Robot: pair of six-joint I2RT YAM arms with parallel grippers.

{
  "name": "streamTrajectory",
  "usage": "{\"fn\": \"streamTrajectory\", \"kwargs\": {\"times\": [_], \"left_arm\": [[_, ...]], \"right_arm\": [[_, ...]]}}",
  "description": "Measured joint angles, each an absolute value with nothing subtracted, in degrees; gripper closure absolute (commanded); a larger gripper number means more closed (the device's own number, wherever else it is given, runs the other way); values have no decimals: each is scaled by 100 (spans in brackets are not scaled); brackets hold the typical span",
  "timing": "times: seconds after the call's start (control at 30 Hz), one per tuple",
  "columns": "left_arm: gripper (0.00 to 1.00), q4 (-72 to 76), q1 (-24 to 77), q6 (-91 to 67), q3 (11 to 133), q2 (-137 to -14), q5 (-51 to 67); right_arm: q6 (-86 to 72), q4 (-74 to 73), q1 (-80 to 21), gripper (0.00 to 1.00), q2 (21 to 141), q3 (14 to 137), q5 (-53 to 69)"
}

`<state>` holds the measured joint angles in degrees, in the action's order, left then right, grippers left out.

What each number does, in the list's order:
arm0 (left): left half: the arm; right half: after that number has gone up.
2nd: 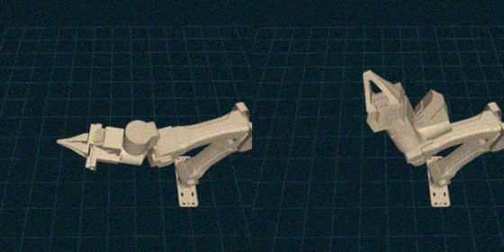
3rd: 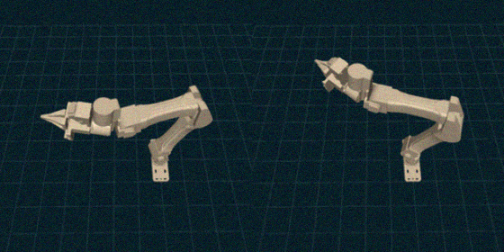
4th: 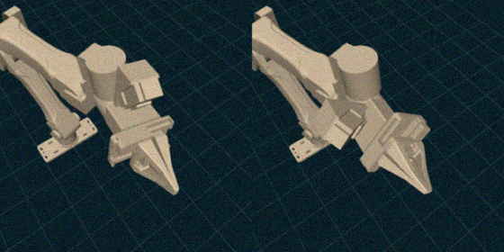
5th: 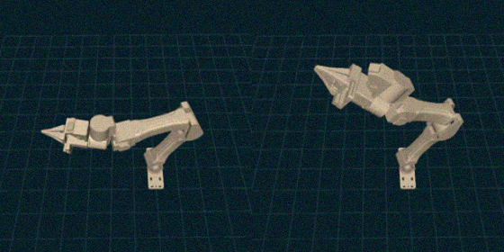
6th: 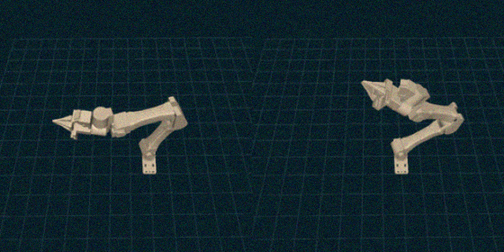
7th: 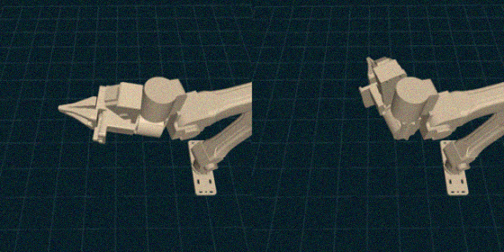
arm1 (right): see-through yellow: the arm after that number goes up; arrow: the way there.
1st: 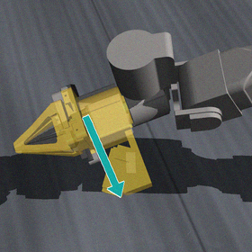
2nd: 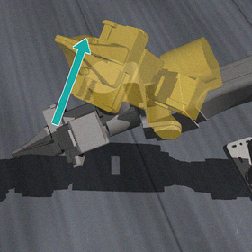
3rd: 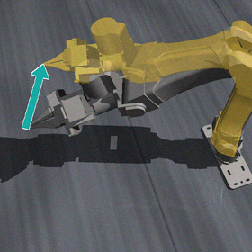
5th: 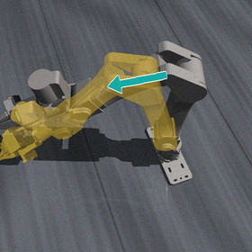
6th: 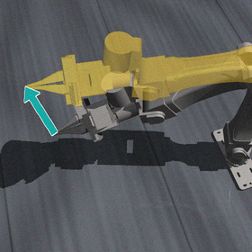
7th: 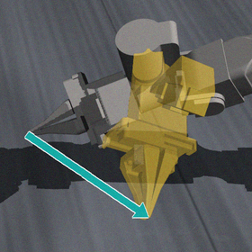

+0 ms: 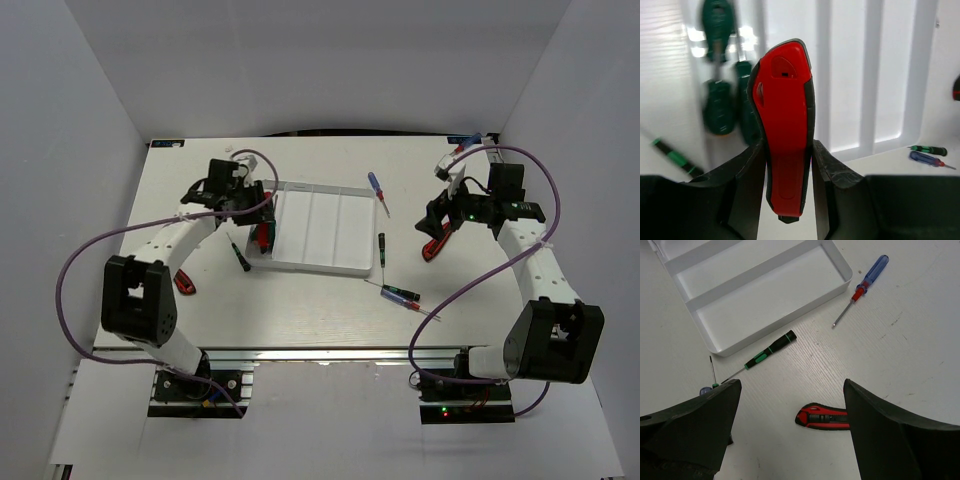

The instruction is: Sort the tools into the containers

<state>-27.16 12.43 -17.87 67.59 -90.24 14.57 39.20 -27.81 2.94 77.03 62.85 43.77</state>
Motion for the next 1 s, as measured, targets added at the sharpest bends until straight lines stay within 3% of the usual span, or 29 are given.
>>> {"fn": "streamTrajectory", "kwargs": {"times": [0.37,0.63,1.0], "left_arm": [[79,-2432,2040,-1955,7778,-10484,1365],[52,-2469,2244,-1935,7994,-10954,1024],[35,-2534,2307,-1933,8145,-11146,773]], "right_arm": [[3900,-2687,305,10,7638,6110,4368],[3564,-2550,344,11,7612,5955,4250],[2742,-2130,368,11,7612,5822,3767]]}}
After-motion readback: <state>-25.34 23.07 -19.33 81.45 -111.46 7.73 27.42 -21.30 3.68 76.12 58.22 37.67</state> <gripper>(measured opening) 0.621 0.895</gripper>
